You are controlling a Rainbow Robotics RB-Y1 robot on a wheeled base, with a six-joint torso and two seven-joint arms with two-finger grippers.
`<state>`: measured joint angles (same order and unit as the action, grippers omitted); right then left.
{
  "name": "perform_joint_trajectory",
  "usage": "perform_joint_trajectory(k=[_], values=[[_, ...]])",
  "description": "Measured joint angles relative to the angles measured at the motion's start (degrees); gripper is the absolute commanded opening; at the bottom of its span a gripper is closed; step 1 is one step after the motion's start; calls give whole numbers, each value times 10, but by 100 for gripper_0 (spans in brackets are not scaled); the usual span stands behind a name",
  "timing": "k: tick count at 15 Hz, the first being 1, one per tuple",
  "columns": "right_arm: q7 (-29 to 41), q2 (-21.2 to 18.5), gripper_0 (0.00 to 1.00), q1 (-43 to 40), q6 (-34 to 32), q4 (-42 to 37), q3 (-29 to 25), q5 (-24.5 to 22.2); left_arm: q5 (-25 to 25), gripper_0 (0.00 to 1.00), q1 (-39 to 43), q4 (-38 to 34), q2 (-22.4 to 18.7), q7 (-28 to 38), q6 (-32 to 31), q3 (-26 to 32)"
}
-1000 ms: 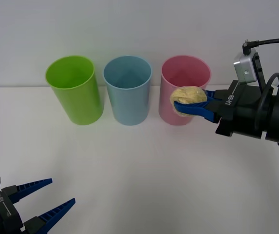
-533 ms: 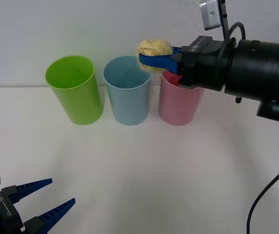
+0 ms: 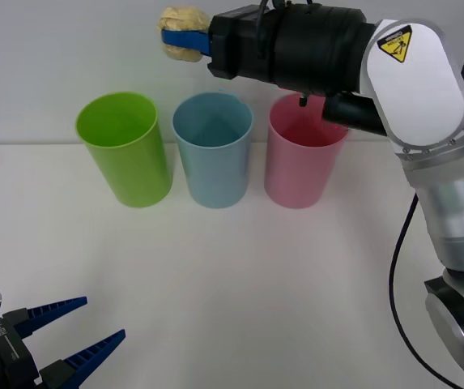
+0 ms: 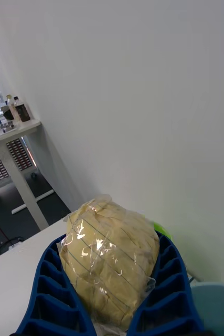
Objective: Put cans in the blue bin and PET bottles in the pink bin and trash in the green bin.
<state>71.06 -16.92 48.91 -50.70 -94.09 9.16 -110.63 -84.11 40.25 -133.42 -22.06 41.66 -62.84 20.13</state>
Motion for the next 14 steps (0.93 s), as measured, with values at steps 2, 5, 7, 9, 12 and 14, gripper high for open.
perform_joint_trajectory(k=[2, 5, 7, 9, 12, 14], values=[[-1, 5, 0, 39, 20, 50, 20, 0, 0, 100, 0, 0, 0, 0, 0, 0], [-12, 19, 0, 102, 34, 132, 45, -3, 0, 100, 0, 0, 0, 0, 0, 0], [-14, 27, 0, 145, 62, 192, 79, -5, 0, 100, 0, 0, 0, 0, 0, 0], [-14, 38, 0, 191, 92, 258, 118, -5, 0, 100, 0, 0, 0, 0, 0, 0], [-15, 67, 0, 259, 114, 359, 158, -5, 0, 100, 0, 0, 0, 0, 0, 0], [-20, 91, 0, 300, 121, 423, 168, -11, 0, 100, 0, 0, 0, 0, 0, 0]])
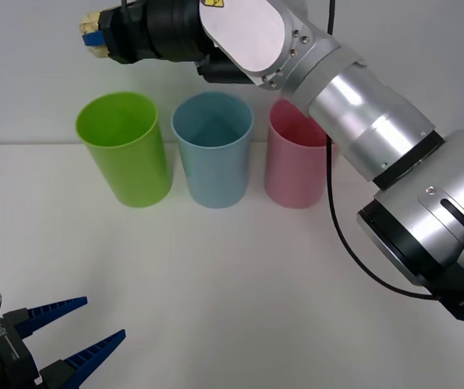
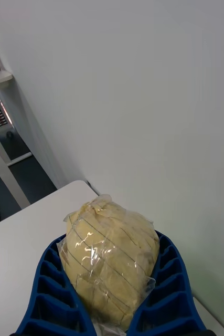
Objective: Put cans in the blue bin and PET bottles in the pink bin and trash in the green bin.
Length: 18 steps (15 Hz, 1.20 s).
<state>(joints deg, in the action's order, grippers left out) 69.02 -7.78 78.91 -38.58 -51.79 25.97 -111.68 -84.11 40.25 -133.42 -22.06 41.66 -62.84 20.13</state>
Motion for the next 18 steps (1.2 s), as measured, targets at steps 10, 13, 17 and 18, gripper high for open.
perform_joint_trajectory(k=[10, 13, 17, 18], values=[[22, 59, 0, 107, 61, 180, 135, -2, 0, 100, 0, 0, 0, 0, 0, 0], [41, 62, 0, 100, 78, 184, 179, 0, 0, 100, 0, 0, 0, 0, 0, 0], [38, 85, 0, 96, 91, 225, 190, -5, 0, 100, 0, 0, 0, 0, 0, 0], [37, 87, 0, 93, 95, 227, 191, -6, 0, 100, 0, 0, 0, 0, 0, 0]])
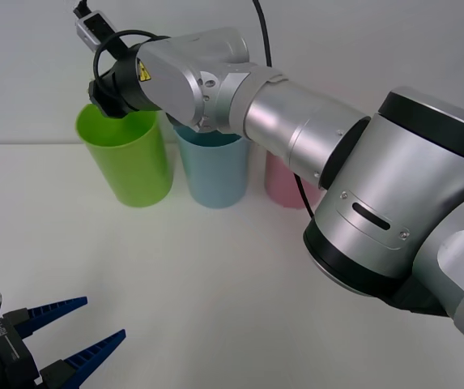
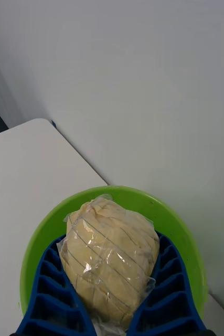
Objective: Put cans in the blue bin and PET bottles in the pink bin and trash in the green bin.
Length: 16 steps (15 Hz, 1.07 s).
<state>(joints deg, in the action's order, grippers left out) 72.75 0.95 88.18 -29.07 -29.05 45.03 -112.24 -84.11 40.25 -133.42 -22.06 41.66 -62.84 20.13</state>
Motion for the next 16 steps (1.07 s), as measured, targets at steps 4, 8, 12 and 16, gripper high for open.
perform_joint_trajectory(k=[4, 8, 12, 16], values=[[-9, 1, 0, -32, 35, -4, 0, -2, 0, 100, 0, 0, 0, 0, 0, 0], [-13, 1, 0, -38, 40, -5, 0, -2, 0, 100, 0, 0, 0, 0, 0, 0], [-22, 1, 66, -44, 64, -8, 0, 10, 0, 100, 0, 0, 0, 0, 0, 0], [-61, 1, 100, -67, 109, -16, 1, 19, 0, 100, 0, 0, 0, 0, 0, 0]])
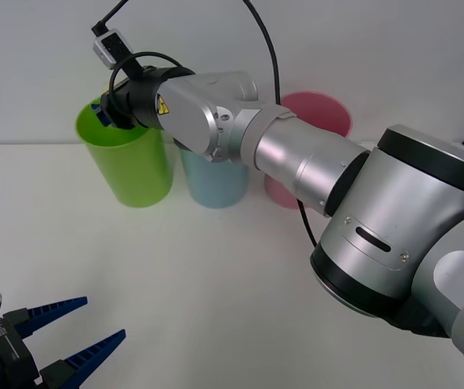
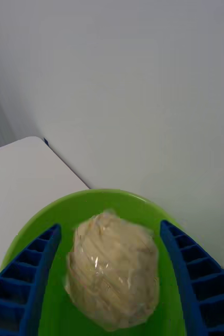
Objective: Put cans in the blue bin and PET bottles in the pink bin and trash in the green bin.
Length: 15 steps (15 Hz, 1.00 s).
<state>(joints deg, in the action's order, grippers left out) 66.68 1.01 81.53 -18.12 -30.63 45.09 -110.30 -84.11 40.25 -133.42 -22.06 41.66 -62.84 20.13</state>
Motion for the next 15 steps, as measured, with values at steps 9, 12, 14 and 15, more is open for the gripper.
perform_joint_trajectory(k=[9, 12, 14, 15], values=[[-3, 0, 100, -1, 3, 0, 0, 13, 0, 100, 0, 0, 0, 0, 0, 0], [-7, 0, 100, -1, 3, -13, -7, 21, 0, 100, 0, 0, 0, 0, 0, 0], [-15, -9, 100, -2, 4, -53, -23, 30, 0, 100, 0, 0, 0, 0, 0, 0], [-15, -27, 100, -6, 4, -84, -28, 33, 0, 100, 0, 0, 0, 0, 0, 0]])
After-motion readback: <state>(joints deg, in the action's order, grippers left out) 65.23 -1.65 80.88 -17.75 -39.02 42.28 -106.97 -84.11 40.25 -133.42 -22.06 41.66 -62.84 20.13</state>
